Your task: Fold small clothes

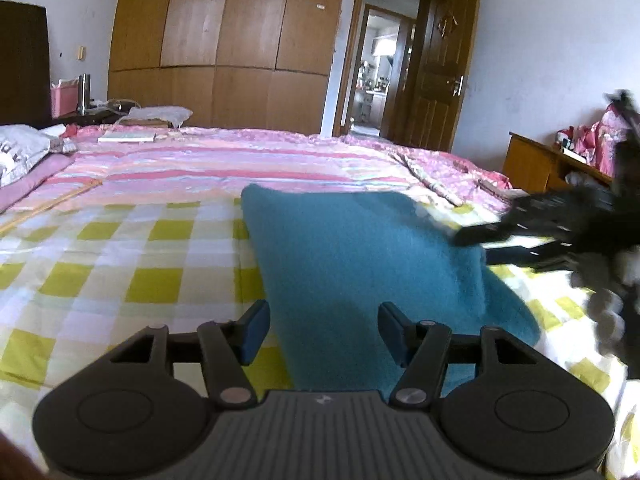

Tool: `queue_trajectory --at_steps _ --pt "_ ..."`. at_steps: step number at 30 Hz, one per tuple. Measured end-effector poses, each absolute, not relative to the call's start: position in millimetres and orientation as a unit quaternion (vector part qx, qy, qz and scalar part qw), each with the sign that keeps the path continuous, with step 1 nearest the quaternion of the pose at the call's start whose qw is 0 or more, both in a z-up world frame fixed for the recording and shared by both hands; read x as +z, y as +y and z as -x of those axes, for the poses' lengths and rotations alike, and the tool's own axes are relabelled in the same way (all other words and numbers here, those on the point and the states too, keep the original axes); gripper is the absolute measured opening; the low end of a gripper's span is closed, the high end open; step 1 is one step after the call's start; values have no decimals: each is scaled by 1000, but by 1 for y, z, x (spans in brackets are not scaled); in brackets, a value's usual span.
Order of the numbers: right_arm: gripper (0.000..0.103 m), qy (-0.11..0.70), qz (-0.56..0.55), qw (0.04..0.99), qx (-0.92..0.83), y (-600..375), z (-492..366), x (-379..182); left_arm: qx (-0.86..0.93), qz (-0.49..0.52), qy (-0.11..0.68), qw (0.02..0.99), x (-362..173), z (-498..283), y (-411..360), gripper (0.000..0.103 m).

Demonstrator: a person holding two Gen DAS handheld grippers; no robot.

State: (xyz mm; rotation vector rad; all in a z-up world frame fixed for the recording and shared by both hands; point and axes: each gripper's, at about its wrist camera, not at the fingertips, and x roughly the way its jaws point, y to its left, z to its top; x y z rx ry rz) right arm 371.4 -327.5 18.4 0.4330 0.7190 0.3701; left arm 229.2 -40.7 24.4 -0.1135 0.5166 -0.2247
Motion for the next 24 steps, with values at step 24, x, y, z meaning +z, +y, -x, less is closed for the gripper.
queue_trajectory --at_steps 24 --pt "14 314 -234 915 91 -357 -383 -13 -144 74 288 944 5 -275 -67 73"
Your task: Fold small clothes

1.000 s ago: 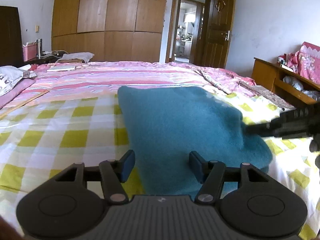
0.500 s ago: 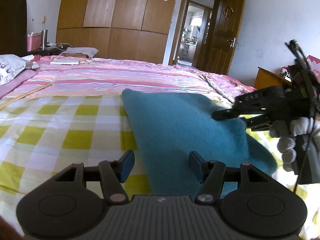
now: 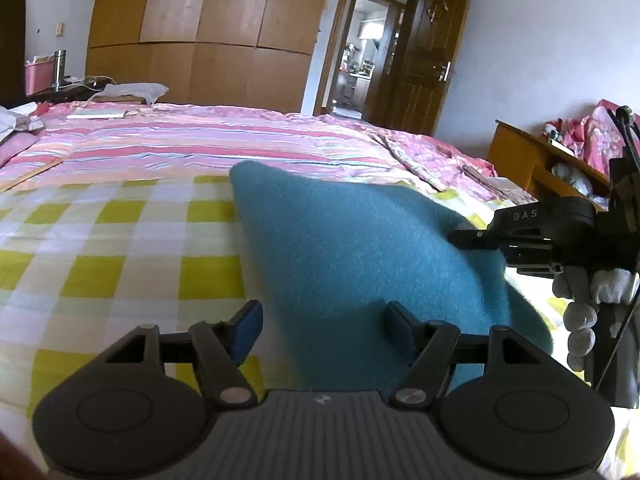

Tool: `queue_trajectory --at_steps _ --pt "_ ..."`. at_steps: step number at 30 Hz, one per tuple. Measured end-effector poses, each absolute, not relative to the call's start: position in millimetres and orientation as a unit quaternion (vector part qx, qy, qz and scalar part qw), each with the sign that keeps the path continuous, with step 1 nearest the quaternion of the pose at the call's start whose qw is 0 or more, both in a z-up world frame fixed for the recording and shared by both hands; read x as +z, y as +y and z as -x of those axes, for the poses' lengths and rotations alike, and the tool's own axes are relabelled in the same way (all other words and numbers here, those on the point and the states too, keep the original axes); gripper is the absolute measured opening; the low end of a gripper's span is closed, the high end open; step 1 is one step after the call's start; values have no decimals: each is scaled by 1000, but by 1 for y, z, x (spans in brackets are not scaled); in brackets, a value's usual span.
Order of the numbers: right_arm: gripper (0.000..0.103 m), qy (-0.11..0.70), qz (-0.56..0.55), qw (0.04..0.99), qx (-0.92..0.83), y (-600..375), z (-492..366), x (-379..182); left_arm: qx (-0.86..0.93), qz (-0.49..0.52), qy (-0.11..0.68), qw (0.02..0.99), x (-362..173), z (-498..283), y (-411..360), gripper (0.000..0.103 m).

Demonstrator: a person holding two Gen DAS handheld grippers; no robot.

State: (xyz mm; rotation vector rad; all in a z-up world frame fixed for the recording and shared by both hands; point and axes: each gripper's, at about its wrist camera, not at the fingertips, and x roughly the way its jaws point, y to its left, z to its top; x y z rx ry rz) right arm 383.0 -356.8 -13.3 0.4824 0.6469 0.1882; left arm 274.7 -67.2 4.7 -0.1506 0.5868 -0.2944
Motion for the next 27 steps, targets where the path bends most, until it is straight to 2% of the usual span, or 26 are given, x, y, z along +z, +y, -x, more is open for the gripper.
queue_trajectory --at_steps 6,7,10,17,19,24,27 --pt "16 317 -221 919 79 -354 -370 -4 -143 87 291 942 7 -277 -58 73" --pt "19 318 -214 921 72 -354 -369 -4 -143 91 293 941 7 -279 -57 73" --pt "39 319 -183 928 56 -350 -370 -3 -142 97 294 940 9 -283 -57 73" --pt "54 314 -216 922 67 -361 -366 -5 -155 112 296 936 10 -301 -56 74" --pt "56 312 -225 920 74 -364 -365 -6 -160 125 303 931 6 -308 -55 75" --pt "73 325 -172 927 73 -351 -369 -12 -167 136 308 927 1 -314 -58 80" --pt "75 342 -207 914 68 -359 -376 -24 -175 140 314 922 -2 -320 -58 84"
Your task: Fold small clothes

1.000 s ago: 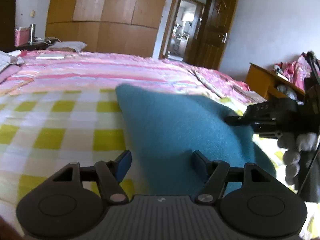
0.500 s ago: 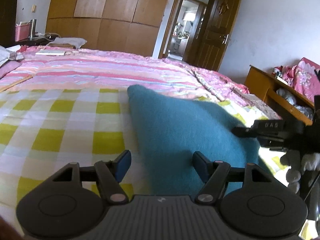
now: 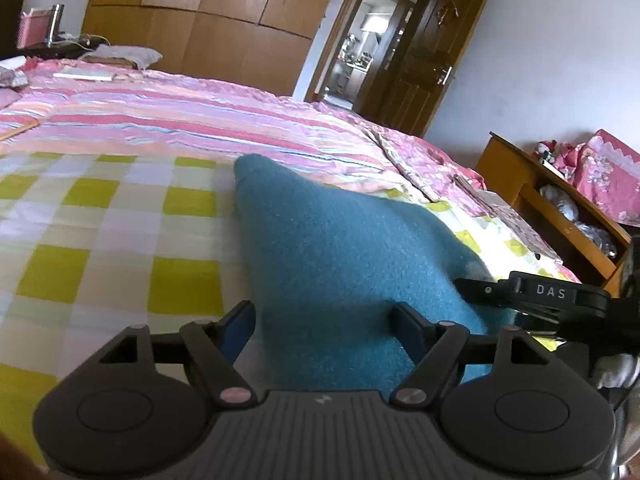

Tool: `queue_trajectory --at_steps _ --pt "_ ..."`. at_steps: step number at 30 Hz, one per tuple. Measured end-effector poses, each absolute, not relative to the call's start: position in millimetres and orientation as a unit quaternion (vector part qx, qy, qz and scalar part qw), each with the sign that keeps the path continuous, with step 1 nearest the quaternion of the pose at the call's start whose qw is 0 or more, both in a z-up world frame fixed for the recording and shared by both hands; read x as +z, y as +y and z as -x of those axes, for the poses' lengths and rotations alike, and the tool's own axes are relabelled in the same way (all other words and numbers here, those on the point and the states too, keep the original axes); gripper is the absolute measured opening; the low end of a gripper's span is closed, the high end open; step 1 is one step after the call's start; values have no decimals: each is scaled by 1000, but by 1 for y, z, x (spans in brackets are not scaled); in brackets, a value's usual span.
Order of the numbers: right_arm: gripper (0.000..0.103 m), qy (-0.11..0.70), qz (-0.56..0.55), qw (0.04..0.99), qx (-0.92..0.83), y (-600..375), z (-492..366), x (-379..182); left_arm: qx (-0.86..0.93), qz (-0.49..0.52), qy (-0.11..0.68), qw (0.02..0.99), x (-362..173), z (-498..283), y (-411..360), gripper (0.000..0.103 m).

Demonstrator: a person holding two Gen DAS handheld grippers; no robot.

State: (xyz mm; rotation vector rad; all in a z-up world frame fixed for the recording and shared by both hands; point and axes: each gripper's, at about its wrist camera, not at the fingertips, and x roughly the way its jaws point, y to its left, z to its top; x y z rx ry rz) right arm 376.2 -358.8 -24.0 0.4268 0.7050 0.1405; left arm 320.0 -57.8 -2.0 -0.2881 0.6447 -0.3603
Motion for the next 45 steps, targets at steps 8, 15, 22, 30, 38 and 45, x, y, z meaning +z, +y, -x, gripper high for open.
queue_trajectory --at_steps 8,15,22,30,38,45 --pt "60 351 -303 882 88 -369 -376 -39 -197 174 332 906 -8 -327 -59 86" --pt "51 366 -303 872 119 -358 -342 -27 -200 165 343 903 -2 -279 -43 84" --pt "47 349 -270 891 109 -340 -281 -27 -179 105 344 916 4 -219 -48 84" --pt "49 332 -240 908 85 -340 -276 -15 -142 25 322 936 19 -213 -71 84" --pt "40 275 -166 942 96 -325 -243 18 -119 12 300 946 32 -200 -75 84" --pt "22 310 -142 936 90 -319 -257 1 -113 5 320 941 16 -207 -88 84"
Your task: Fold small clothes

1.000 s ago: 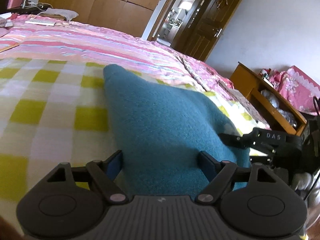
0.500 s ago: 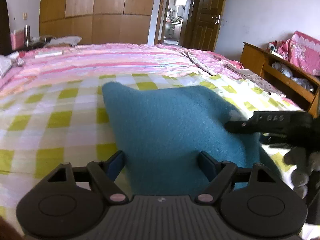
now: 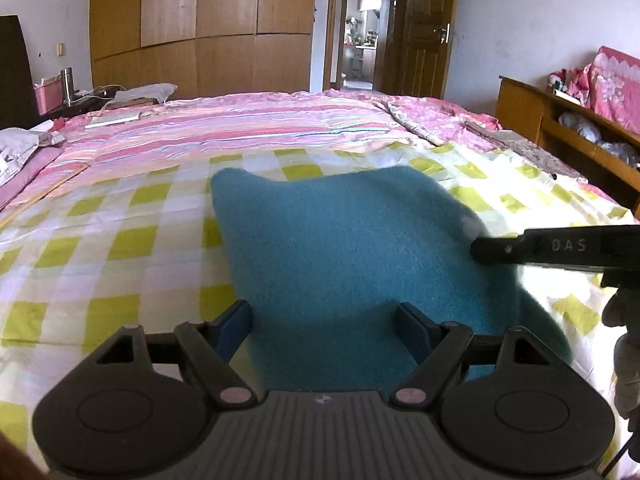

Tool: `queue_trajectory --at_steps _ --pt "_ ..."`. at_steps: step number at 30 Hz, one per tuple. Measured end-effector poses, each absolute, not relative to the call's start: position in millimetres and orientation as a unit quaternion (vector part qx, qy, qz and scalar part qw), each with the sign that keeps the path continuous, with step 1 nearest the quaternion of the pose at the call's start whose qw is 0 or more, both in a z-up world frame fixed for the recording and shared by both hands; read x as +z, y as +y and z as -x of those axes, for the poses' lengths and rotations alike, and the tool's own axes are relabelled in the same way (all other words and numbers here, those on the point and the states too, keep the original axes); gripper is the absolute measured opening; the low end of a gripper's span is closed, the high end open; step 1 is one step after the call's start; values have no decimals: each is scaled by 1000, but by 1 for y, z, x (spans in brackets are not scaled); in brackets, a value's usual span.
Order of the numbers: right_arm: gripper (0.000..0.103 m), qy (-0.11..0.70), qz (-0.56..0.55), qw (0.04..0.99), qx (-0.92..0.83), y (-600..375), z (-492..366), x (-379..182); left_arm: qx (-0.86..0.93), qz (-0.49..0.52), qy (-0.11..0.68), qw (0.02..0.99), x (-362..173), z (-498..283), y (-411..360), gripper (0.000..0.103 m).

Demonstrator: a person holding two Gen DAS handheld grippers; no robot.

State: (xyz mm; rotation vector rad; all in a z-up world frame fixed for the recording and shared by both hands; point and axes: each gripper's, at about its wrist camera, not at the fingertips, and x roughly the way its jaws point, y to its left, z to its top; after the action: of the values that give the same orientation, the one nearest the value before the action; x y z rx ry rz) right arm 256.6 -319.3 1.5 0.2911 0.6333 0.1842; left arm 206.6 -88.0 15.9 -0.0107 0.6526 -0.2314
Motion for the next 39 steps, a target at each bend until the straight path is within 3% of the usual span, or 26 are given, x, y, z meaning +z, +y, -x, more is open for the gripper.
queue_trajectory --at_steps 17,39 --pt "26 320 -172 929 69 -329 -256 -5 -105 21 319 942 29 -197 -82 84" --pt "28 357 -66 931 24 -304 -199 16 -85 19 344 935 24 -169 -78 84"
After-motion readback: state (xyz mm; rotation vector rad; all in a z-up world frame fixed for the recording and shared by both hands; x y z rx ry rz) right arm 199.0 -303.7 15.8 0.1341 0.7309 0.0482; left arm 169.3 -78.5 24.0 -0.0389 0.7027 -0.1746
